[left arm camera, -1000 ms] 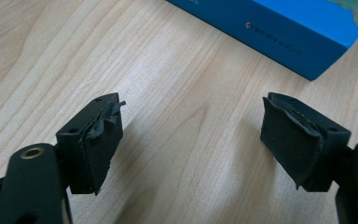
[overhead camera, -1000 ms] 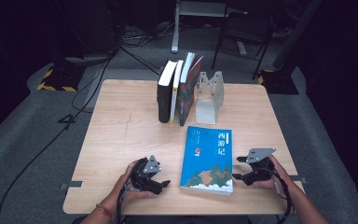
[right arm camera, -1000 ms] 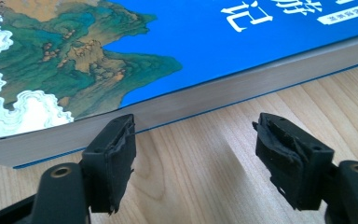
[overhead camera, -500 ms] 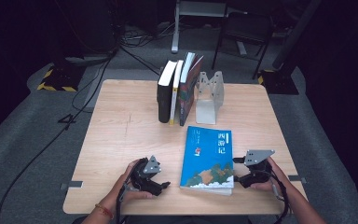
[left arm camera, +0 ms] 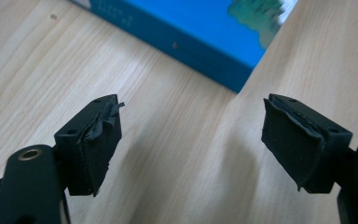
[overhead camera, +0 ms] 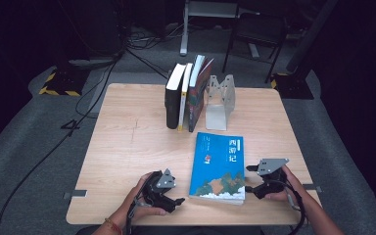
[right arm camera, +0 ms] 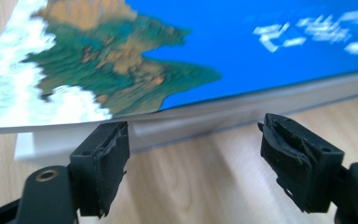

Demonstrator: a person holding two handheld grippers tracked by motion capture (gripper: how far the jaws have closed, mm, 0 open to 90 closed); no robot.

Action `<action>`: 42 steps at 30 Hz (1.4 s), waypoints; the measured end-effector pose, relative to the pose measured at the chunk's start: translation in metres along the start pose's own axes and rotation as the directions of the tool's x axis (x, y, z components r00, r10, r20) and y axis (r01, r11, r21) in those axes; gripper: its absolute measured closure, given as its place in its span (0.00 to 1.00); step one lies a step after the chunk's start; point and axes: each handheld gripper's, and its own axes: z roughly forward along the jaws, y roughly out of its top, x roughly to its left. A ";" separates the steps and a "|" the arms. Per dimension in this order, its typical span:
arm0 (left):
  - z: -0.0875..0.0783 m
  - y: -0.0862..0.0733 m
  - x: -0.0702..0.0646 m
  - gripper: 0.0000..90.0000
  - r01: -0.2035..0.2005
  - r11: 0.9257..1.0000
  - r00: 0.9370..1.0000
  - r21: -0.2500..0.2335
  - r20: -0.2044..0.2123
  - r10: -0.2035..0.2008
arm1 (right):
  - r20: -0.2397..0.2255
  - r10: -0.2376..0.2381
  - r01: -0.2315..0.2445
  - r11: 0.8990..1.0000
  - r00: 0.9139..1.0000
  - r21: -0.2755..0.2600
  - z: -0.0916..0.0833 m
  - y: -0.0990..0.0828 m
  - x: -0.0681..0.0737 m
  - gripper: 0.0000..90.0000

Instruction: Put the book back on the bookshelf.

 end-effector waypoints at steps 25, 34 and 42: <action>0.060 0.073 -0.045 0.24 -0.064 0.997 0.998 -0.049 -0.007 0.063 | 0.073 0.030 -0.017 0.983 0.997 -0.181 -0.010 0.030 0.005 0.28; 0.068 0.084 -0.040 0.36 -0.019 0.997 0.999 -0.076 -0.042 0.015 | 0.078 0.036 -0.021 0.982 0.996 -0.189 -0.009 0.033 0.005 0.28; 0.061 0.082 -0.043 0.70 -0.096 0.989 0.995 -0.109 -0.023 0.095 | 0.097 0.028 -0.012 0.986 0.995 -0.165 -0.009 0.033 0.004 0.29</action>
